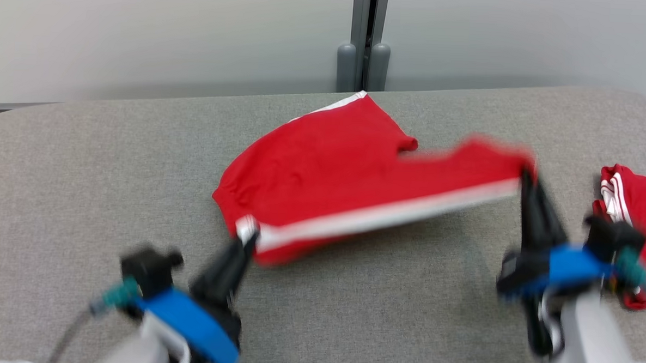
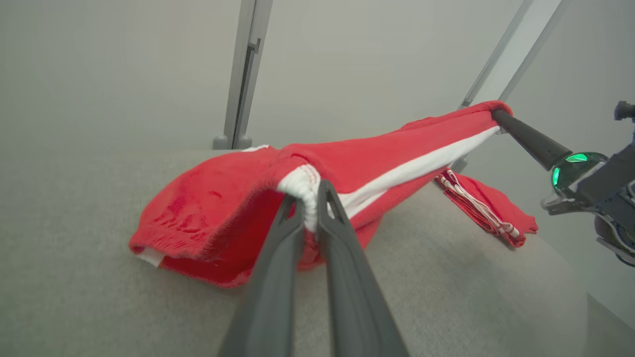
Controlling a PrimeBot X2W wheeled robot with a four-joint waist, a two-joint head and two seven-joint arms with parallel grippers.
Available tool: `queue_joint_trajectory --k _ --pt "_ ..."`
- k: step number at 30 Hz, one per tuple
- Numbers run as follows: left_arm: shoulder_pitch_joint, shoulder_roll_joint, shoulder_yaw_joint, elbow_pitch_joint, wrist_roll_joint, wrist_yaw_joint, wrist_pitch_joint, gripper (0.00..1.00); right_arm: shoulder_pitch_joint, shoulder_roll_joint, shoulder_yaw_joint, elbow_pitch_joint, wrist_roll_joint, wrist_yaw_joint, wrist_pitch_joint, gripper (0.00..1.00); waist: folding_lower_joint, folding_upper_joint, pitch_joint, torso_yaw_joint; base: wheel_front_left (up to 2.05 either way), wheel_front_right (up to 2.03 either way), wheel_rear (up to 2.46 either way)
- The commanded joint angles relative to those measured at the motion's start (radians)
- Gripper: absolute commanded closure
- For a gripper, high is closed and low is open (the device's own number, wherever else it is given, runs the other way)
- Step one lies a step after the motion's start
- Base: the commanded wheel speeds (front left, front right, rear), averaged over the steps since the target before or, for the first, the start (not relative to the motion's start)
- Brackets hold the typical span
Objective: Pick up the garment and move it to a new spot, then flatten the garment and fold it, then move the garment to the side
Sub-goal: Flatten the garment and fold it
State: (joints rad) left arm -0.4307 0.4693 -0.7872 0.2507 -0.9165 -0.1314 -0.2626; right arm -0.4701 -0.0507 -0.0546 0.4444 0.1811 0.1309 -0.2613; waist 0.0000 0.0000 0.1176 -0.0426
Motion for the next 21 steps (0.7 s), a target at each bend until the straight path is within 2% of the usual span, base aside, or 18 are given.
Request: queue_joint_trajectory --k 1,5,12,15,21 --pt "0.101 -0.027 -0.005 0.024 0.007 0.002 -0.003 1.00 0.124 -0.001 0.007 0.010 0.032 0.000 -0.005 1.00 0.0000 0.0000 -0.006 0.001 0.00 0.00 0.00" --pt "0.249 -0.068 -0.017 0.041 0.038 0.002 -0.003 1.00 0.309 -0.002 0.002 -0.005 0.082 0.000 -0.005 1.00 0.0000 0.0000 -0.031 0.011 0.00 0.00 0.00" --pt "0.420 -0.111 0.049 0.015 0.078 0.002 -0.003 1.00 0.511 -0.002 -0.020 -0.078 0.140 0.000 -0.005 1.00 0.0000 0.0000 -0.096 0.026 0.00 0.00 0.00" --pt "0.459 -0.104 0.047 -0.011 0.101 0.002 -0.003 1.00 0.569 -0.002 -0.023 -0.122 0.145 0.000 -0.005 1.00 0.0000 0.0000 -0.112 0.034 0.00 0.00 0.00" --pt "0.477 -0.108 0.076 -0.052 0.110 0.002 -0.003 1.00 0.589 -0.002 -0.010 -0.219 0.163 0.000 -0.005 1.00 0.0000 0.0000 -0.109 0.048 0.00 0.00 0.00"
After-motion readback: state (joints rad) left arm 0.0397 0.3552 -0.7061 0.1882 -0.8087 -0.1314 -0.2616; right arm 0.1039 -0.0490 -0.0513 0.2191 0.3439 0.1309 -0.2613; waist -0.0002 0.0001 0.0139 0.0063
